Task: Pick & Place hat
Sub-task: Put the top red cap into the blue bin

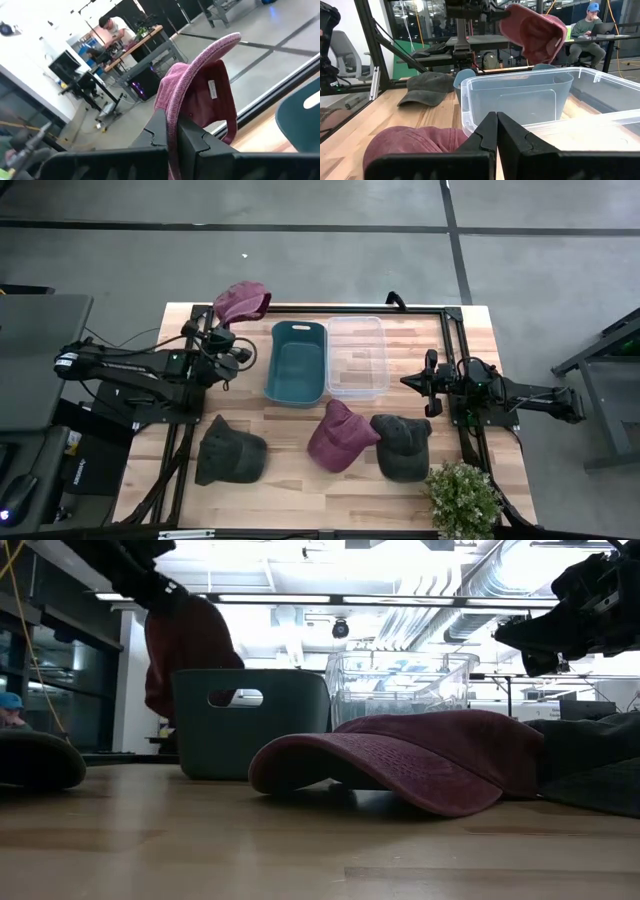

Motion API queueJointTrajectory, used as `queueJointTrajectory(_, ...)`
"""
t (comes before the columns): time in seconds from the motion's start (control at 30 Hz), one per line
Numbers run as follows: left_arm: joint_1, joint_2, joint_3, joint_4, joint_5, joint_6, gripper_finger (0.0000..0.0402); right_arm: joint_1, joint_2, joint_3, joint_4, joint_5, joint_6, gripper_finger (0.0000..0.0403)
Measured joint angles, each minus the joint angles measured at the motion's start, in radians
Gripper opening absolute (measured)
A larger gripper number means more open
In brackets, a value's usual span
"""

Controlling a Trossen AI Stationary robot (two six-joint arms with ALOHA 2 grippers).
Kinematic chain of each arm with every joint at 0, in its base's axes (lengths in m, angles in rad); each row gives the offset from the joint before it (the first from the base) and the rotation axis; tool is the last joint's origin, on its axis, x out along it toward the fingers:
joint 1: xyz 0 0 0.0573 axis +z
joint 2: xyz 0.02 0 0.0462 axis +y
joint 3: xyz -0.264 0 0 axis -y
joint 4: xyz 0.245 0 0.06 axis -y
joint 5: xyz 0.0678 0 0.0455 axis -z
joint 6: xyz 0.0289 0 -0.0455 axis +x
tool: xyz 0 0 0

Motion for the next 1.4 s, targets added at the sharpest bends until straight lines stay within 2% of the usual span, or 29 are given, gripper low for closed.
queueJointTrajectory(0.13,0.000,0.012,0.040,0.000,0.021,0.083,0.0000,0.000,0.000,0.000,0.000,0.000,0.000,0.0000)
queueJointTrajectory(0.3,-0.019,0.034,0.085,0.003,0.106,0.209,0.0000,0.000,0.000,0.000,0.000,0.000,0.000,0.0000)
queueJointTrajectory(0.6,-0.111,0.112,0.165,0.004,-0.090,0.356,0.0000,0.000,0.000,0.000,0.000,0.000,0.000,0.0000)
queueJointTrajectory(0.87,-0.264,0.221,0.240,0.012,-0.150,0.347,0.0000,0.000,0.000,0.000,0.000,0.000,0.000,0.0000)
queueJointTrajectory(1.1,-0.379,0.314,0.335,0.017,-0.154,0.311,0.0000,0.000,0.000,0.000,0.000,0.000,0.000,0.0000)
queueJointTrajectory(1.4,-0.467,0.395,0.383,0.044,-0.154,0.215,0.0000,0.000,0.000,0.000,0.000,0.000,0.000,0.0000)
